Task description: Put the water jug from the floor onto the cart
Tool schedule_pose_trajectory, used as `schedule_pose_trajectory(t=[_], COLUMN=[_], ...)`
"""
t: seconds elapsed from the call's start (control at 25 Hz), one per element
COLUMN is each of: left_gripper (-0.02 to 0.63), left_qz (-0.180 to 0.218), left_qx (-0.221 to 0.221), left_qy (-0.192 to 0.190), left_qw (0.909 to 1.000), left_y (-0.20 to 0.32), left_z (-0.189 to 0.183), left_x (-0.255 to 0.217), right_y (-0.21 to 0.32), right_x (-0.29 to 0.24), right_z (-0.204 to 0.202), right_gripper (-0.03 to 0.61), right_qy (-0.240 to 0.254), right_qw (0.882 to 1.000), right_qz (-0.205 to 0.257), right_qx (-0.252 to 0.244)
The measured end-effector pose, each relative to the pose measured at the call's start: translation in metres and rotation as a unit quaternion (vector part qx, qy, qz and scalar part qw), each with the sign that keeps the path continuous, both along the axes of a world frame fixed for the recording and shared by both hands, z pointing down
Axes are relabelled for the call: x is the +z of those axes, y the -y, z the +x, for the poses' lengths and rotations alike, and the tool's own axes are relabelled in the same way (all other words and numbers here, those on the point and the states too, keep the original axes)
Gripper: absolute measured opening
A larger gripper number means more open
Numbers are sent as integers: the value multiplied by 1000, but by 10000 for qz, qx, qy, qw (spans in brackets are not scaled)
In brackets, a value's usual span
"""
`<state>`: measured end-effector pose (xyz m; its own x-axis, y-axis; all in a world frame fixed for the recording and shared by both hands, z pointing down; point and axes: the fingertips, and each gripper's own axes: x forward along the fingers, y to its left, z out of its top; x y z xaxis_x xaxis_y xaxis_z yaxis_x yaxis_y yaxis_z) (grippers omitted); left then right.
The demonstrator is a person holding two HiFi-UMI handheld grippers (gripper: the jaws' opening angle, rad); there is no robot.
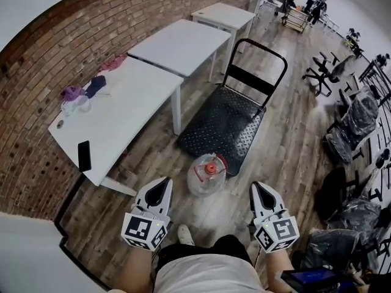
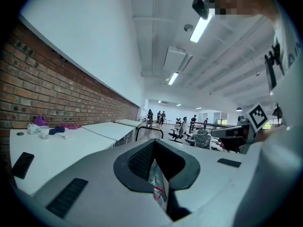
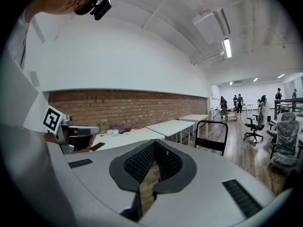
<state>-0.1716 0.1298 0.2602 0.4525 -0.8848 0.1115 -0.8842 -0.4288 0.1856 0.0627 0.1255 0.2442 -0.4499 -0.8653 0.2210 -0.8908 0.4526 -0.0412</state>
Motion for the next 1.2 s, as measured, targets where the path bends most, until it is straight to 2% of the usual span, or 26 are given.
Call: schedule_pose_trajectory(t=[0.2, 0.44, 0.6, 0.8, 1.0, 1.2], left_gripper=[-2, -2, -2, -2, -2, -2], left_qz=[-66, -103, -89, -175, -194, -243], left_qx=[95, 180, 217, 198, 70, -119], left_qy=[-65, 23, 295, 204, 354, 391], left_qw=[9999, 9998, 9993, 9994, 9992, 9989], left_y=[24, 57, 80, 122, 162, 193], left_z=[-9, 2, 24, 62, 101, 113], left_x=[6, 10, 9, 9, 7, 11], right_y=[25, 58, 88, 137, 179, 210], right_x=[-1, 9, 18, 24, 34, 45], right_z=[-7, 8, 29, 60, 101, 117], right_gripper=[2, 2, 2, 3, 2, 2], right_qy=[-57, 53, 231, 376, 431, 387], right_qw=[9999, 9997, 9994, 9991, 9988, 9985], right_qz=[4, -18, -67, -121, -220, -377], right_qx=[125, 223, 255, 157, 47, -106])
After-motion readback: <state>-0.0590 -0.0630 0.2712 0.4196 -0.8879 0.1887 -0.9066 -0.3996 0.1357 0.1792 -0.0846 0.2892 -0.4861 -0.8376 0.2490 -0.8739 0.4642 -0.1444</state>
